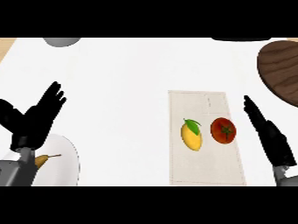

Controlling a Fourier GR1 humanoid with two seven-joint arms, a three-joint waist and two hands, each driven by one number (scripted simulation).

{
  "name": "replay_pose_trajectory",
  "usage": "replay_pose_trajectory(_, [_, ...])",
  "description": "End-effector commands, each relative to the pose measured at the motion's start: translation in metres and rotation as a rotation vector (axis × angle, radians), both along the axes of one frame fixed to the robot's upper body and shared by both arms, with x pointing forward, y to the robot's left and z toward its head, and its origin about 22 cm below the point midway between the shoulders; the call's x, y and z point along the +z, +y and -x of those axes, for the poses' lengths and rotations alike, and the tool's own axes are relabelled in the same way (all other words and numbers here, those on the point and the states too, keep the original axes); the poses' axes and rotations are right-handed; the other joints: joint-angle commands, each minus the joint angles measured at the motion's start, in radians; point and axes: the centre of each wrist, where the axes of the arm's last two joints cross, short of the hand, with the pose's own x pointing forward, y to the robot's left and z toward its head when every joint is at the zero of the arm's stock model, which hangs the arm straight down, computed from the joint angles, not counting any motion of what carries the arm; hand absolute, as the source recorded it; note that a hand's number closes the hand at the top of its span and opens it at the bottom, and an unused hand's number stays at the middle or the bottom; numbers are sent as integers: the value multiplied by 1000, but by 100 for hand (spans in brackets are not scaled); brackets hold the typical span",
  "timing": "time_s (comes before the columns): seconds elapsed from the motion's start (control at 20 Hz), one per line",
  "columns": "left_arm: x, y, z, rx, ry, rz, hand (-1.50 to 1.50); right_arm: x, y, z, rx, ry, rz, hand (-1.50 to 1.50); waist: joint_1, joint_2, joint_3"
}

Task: Pick the lemon from the placemat and place it in the bowl

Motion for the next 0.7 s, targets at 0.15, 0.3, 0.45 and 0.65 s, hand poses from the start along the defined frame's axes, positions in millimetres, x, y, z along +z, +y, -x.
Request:
replay_pose_trajectory(0.15, [47,-8,-21,-27,-259,-204,0,32,58,-38,546,-61,-344,150,82,27,10])
replay_pose_trajectory(0.3, [63,-6,-27,-18,-320,-279,0,93,8,-73,455,-338,90,150,68,18,3])
replay_pose_trajectory(0.45, [60,-19,-30,-13,-359,-326,0,50,9,-88,531,-269,-496,-150,66,45,6])
replay_pose_trajectory(0.65, [58,-26,-24,-7,-353,-319,0,71,-25,-98,807,-339,-479,-150,65,36,4])
